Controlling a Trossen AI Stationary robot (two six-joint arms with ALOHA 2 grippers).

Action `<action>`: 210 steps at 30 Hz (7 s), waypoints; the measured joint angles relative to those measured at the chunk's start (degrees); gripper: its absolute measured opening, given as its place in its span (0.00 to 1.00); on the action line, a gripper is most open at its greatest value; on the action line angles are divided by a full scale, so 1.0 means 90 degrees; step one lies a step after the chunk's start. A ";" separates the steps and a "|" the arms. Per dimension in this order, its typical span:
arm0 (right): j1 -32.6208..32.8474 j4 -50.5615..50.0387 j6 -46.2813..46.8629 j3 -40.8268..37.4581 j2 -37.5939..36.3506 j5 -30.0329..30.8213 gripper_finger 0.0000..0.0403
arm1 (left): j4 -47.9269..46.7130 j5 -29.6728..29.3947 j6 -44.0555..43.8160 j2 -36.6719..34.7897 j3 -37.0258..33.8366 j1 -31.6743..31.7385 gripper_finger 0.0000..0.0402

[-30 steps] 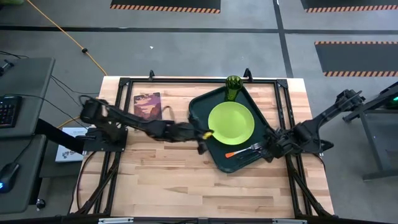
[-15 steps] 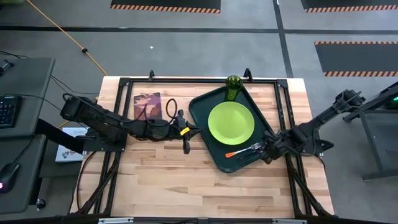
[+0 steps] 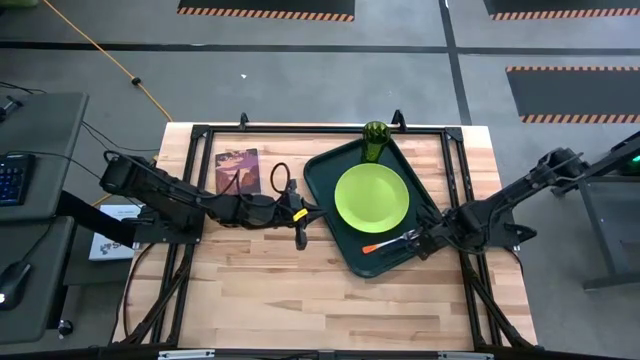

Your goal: Pick and place plate/cup/fork/spoon on tray

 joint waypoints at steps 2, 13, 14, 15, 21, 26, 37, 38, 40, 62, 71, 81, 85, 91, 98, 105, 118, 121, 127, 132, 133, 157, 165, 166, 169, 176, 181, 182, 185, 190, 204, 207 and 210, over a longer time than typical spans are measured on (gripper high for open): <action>-0.0071 0.0004 -0.0015 0.0000 0.0027 0.0020 0.00 | -0.0025 -0.0002 0.0000 -0.0005 0.0000 0.0000 0.00; -0.0347 0.0086 -0.0135 0.0003 0.0044 0.0352 0.00 | -0.0152 -0.0012 -0.0005 -0.0002 0.0000 0.0000 0.00; -0.0372 0.0093 -0.0165 0.0003 0.0044 0.0364 0.00 | -0.0155 -0.0012 -0.0005 -0.0002 0.0000 0.0000 0.00; -0.0388 0.0106 -0.0252 0.0003 0.0044 0.0352 0.00 | -0.0155 -0.0012 -0.0005 -0.0002 0.0000 0.0000 0.00; -0.0413 -0.0139 -0.0976 0.0359 -0.0018 -0.0059 0.00 | -0.0817 -0.0010 -0.0007 -0.0360 -0.0001 0.0000 0.00; -0.0330 -0.0248 -0.1998 0.1077 -0.0271 0.0338 0.00 | -0.1944 -0.0042 -0.0016 -0.1428 0.0010 -0.0018 0.00; -0.0732 0.1010 -0.4186 0.1699 -0.0629 0.1299 0.00 | -0.3869 -0.0144 0.0493 -0.3212 0.0010 0.0460 0.00; -0.0800 0.1020 -0.4291 0.1700 -0.0633 0.1304 0.00 | -0.3941 0.0168 0.0495 -0.3259 0.0010 0.0616 0.00; -0.0939 0.1042 -0.4480 0.1700 -0.0631 0.1281 0.00 | -0.4172 0.0845 0.0495 -0.3339 -0.0002 0.0936 0.00; -0.1311 0.1033 -0.4808 0.1700 -0.1508 0.1023 0.00 | -0.2164 0.1851 0.0026 -0.5613 -0.2948 0.2256 0.00; -0.1311 0.1333 -0.4802 0.1700 -0.1495 0.0945 0.00 | -0.1474 0.1799 -0.0673 -0.6638 -0.4171 0.1782 0.00; -0.1306 0.1333 -0.4637 0.1700 -0.1496 0.0882 0.00 | -0.1102 0.1486 -0.0360 -0.6928 -0.4697 0.0797 0.00; -0.1303 0.1331 -0.4687 0.1698 -0.1564 0.0730 0.00 | -0.1106 0.1482 -0.0082 -0.7145 -0.4697 0.0726 0.00; -0.1189 0.1146 -0.4819 0.1617 -0.1937 0.0723 0.00 | -0.1433 0.1645 -0.0153 -0.7621 -0.4690 0.0727 0.00; -0.1055 0.2154 -0.5114 0.0525 -0.3074 0.0608 0.00 | -0.1732 0.1622 -0.0348 -0.7711 -0.4690 0.0729 0.00; -0.1775 0.3397 -0.5850 -0.0470 -0.4352 -0.0677 0.00 | -0.1749 0.1566 -0.0345 -0.7708 -0.4690 0.0755 0.00; -0.2760 0.4881 -0.6980 -0.1507 -0.5074 -0.1391 0.00 | -0.1766 0.1566 -0.0345 -0.7706 -0.4690 0.0755 0.00; -0.2760 0.5328 -0.7088 -0.2016 -0.5097 -0.1387 0.00 | -0.1766 0.1566 -0.0345 -0.7706 -0.4690 0.0755 0.00; -0.2733 0.5530 -0.7135 -0.2380 -0.5281 -0.1346 0.00 | -0.1766 0.1566 -0.0345 -0.7706 -0.4690 0.0753 0.00; -0.2618 0.5521 -0.7452 -0.2647 -0.5653 -0.1108 0.00 | -0.1781 0.1566 -0.0345 -0.7703 -0.4690 0.0755 0.00; -0.2592 0.5402 -0.7458 -0.2647 -0.5710 -0.0999 0.00 | -0.1780 0.1566 -0.0343 -0.7703 -0.4690 0.0755 0.00; -0.2544 0.5370 -0.7214 -0.2652 -0.5697 -0.1005 0.00 | -0.2609 0.1561 -0.0342 -0.9395 -0.4671 0.0517 0.01; -0.2525 0.5367 -0.7138 -0.2654 -0.5741 -0.1004 0.00 | -0.3398 0.1661 -0.0340 -0.9405 -0.4685 0.0178 0.01; -0.2516 0.5367 -0.7132 -0.2654 -0.5821 -0.1004 0.00 | -0.3386 0.1678 -0.0341 -0.9402 -0.4682 0.0146 0.01; -0.2510 0.5367 -0.7077 -0.2654 -0.6153 -0.1005 0.00 | -0.3427 0.1681 -0.0342 -0.9401 -0.4685 0.0058 0.01; -0.2513 0.5529 -0.7101 -0.2656 -0.6280 -0.0996 0.00 | -0.3416 0.1694 -0.0342 -0.9398 -0.4685 0.0140 0.01; -0.2513 0.5393 -0.7130 -0.2656 -0.6280 -0.0996 0.00 | -0.3408 0.1686 -0.0342 -0.9398 -0.4685 0.0332 0.01; -0.2513 0.5373 -0.7109 -0.2656 -0.6277 -0.0999 0.00 | -0.3409 0.1688 -0.0342 -0.9398 -0.4685 0.0347 0.01; -0.2513 0.5370 -0.7124 -0.2656 -0.6277 -0.1001 0.00 | -0.3408 0.1688 -0.0342 -0.9398 -0.4685 0.0345 0.01; -0.2513 0.5370 -0.7100 -0.2656 -0.6231 -0.1003 0.00 | -0.3403 0.1688 -0.0342 -0.9398 -0.4685 0.0345 0.01; -0.2513 0.5370 -0.7122 -0.2659 -0.6231 -0.1001 0.00 | -0.3422 0.1688 -0.0342 -0.9345 -0.4685 0.0345 0.01; -0.2513 0.5371 -0.7130 -0.2659 -0.6231 -0.1001 0.00 | -0.3422 0.1688 -0.0342 -0.9345 -0.4685 0.0345 0.01; -0.2513 0.5372 -0.7130 -0.2659 -0.6231 -0.1001 0.00 | -0.3422 0.1688 -0.0342 -0.9345 -0.4685 0.0345 0.01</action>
